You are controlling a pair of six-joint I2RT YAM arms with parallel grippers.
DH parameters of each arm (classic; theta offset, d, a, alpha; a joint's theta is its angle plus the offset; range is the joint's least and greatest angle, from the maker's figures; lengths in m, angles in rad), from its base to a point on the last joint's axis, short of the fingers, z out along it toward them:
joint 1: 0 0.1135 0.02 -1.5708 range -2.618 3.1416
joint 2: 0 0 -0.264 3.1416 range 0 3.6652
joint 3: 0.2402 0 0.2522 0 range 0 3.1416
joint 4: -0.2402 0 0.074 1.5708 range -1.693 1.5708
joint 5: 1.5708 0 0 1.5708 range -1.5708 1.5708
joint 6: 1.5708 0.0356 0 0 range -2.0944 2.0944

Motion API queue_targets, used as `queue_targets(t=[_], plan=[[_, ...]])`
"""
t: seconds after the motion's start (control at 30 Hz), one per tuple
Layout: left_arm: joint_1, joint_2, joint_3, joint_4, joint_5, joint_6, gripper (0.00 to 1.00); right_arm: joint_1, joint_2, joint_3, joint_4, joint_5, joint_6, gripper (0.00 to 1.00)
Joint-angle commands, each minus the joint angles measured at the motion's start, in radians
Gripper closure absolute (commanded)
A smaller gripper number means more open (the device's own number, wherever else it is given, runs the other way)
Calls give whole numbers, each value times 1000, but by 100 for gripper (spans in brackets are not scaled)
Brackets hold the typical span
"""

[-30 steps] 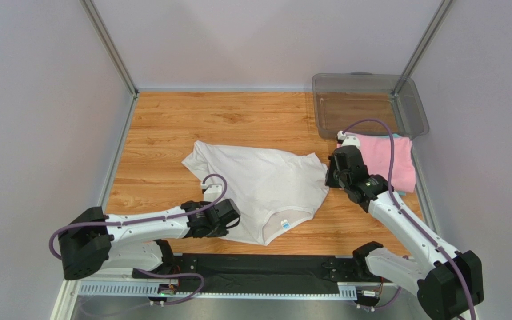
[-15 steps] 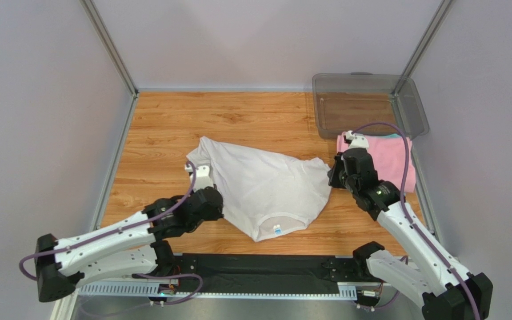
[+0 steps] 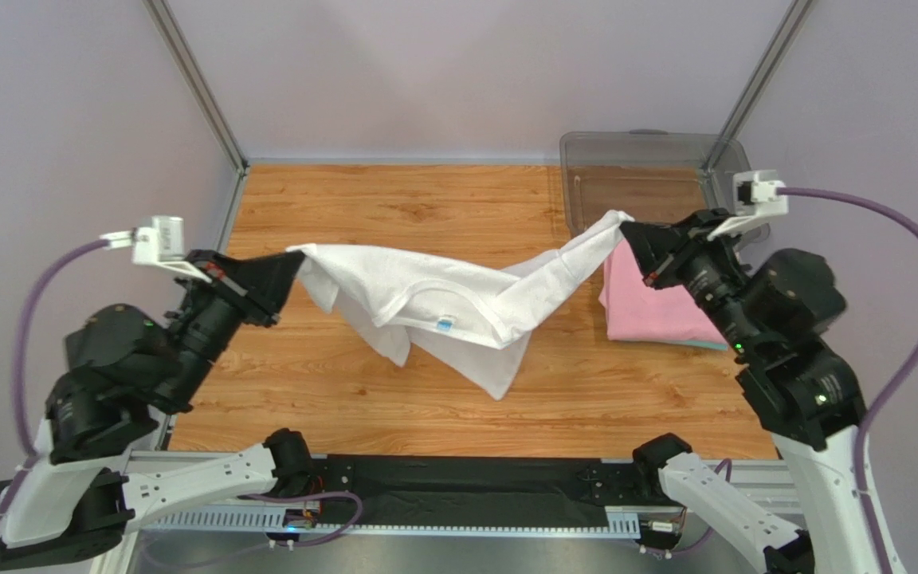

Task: Fold and stack the t-shirts
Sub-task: Flatten the tshirt out

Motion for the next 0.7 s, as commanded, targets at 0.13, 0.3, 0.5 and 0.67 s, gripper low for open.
queue_targets(t=[0.13,0.3,0.5,0.67], plan=[[0,103,370,10,72,308,100,-3,20,279,-38,-220,-50,100],[0,156,416,50,28,366,100,-3,83,420,-52,-244,-64,100],[7,266,369,153,-188,463,100,-3,210,436,-48,-190,-92,100],[392,410,381,50,202,282,100,-8,376,442,7,-119,-142,100]])
